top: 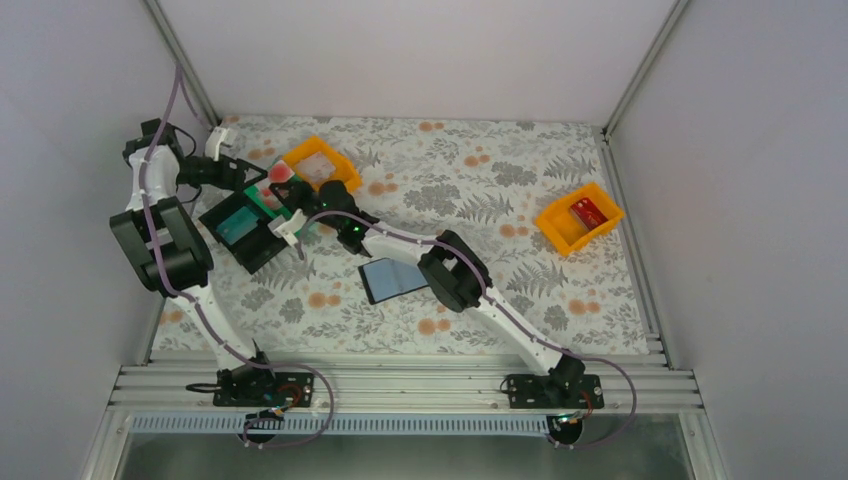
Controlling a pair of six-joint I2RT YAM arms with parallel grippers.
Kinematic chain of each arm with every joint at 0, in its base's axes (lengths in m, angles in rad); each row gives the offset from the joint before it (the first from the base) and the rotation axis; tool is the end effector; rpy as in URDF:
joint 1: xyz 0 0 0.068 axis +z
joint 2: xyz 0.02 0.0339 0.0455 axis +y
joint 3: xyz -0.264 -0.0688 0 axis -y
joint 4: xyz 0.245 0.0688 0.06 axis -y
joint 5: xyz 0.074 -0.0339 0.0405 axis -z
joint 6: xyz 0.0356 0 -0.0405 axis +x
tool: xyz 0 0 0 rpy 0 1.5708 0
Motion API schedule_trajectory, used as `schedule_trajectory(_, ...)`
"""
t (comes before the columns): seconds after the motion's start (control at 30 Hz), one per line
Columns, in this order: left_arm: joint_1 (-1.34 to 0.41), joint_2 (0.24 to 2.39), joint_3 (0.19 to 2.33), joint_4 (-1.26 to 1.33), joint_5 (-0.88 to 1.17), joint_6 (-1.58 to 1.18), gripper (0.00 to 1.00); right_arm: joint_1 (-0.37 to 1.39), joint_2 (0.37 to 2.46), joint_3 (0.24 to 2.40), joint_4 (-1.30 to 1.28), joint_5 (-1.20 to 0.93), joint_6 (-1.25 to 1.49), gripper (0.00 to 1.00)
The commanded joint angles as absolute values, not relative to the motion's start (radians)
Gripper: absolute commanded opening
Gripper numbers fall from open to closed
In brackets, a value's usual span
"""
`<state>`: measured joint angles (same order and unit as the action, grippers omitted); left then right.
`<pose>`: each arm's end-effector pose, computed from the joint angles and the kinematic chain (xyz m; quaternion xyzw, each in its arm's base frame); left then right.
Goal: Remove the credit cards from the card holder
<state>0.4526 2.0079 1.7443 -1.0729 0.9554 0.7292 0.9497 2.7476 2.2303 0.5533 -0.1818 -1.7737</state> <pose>0.3777 0.1514 0.2548 0.1748 0.8661 -0.3213 0.3406 0.3528 0.5042 0.1498 -0.6899 0.0796 -0.2293 0.6820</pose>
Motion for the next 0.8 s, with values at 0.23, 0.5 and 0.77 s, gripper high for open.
schedule_trajectory(0.23, 0.436, 2.057, 1.776, -1.164, 1.084, 0.779, 0.66, 0.967, 2.652, 2.198, 0.671, -0.160, -1.775, 0.04)
schedule_trajectory(0.5, 0.431, 2.047, 1.771, -1.358, 1.224, 0.972, 0.29, 0.964, 2.647, 2.194, 0.704, -0.136, -1.766, 0.04)
schedule_trajectory(0.77, 0.431, 1.984, 1.735, -1.358, 1.254, 0.969, 0.02, 0.964, 2.636, 2.176, 0.716, -0.140, -1.766, 0.04)
